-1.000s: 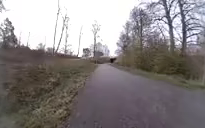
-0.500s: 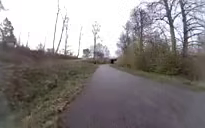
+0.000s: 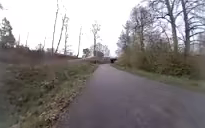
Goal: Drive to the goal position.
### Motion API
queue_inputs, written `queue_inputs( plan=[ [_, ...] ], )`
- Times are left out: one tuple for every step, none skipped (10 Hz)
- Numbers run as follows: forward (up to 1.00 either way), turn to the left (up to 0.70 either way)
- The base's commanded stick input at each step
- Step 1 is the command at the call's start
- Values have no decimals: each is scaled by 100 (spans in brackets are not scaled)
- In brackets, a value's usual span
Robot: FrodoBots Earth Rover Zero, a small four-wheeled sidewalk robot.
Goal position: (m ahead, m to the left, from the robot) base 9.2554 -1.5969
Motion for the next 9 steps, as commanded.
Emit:
queue_inputs(
  plan=[
    [70,0],
    [70,0],
    [70,0],
    [70,0],
    [70,0],
    [70,0],
    [70,0],
    [70,0],
    [70,0]
  ],
)
